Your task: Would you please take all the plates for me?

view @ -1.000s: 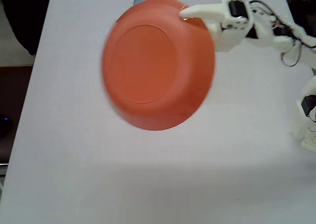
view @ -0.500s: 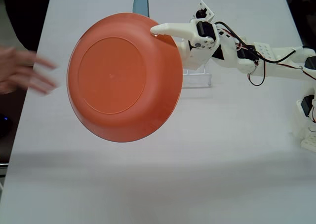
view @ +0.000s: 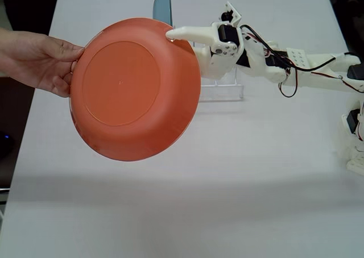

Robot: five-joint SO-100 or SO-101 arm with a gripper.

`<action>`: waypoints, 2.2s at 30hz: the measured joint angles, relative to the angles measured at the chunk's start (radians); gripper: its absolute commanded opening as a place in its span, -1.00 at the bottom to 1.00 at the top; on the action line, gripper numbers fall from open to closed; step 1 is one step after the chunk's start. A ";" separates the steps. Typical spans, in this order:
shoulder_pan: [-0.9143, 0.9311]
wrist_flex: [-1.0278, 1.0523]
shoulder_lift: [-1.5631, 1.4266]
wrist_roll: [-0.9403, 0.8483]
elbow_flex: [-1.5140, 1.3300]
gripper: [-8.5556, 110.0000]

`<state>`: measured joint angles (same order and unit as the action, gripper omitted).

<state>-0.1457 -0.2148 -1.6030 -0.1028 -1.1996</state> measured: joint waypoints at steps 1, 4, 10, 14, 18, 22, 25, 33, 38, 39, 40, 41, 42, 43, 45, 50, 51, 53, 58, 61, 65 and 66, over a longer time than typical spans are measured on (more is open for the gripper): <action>0.002 0.031 0.000 -0.011 0.020 -0.77; 0.006 0.114 0.000 -0.049 0.071 -0.48; 0.035 0.368 0.000 -0.186 0.218 -0.25; 0.055 0.520 0.000 -0.276 0.322 -0.31; 0.089 0.653 0.000 -0.367 0.420 -0.56; 0.160 0.756 -0.002 -0.390 0.462 -0.86; 0.232 0.802 -0.002 -0.385 0.462 -0.86; 0.425 0.833 0.048 -0.410 0.451 -0.79; 0.492 0.845 0.132 -0.437 0.449 -0.38; 0.503 0.845 0.150 -0.443 0.449 -0.35; 0.512 0.845 0.170 -0.451 0.449 -0.34; 0.522 0.845 0.193 -0.456 0.449 -0.33; 0.528 0.845 0.219 -0.462 0.451 -0.33; 0.532 0.845 0.250 -0.466 0.459 -0.32; 0.538 0.845 0.321 -0.474 0.495 -0.31; 0.540 0.845 0.480 -0.465 0.618 -0.31; 0.540 0.845 0.502 -0.462 0.634 -0.32; 0.540 0.824 0.531 -0.462 0.649 -0.33; 0.540 0.752 0.566 -0.449 0.652 -0.36; 0.540 0.716 0.592 -0.426 0.652 -0.40; 0.540 0.681 0.618 -0.391 0.652 -0.52; 0.540 0.676 0.620 -0.385 0.652 -0.60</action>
<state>0.3942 0.4617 -0.9833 -0.4878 -0.5476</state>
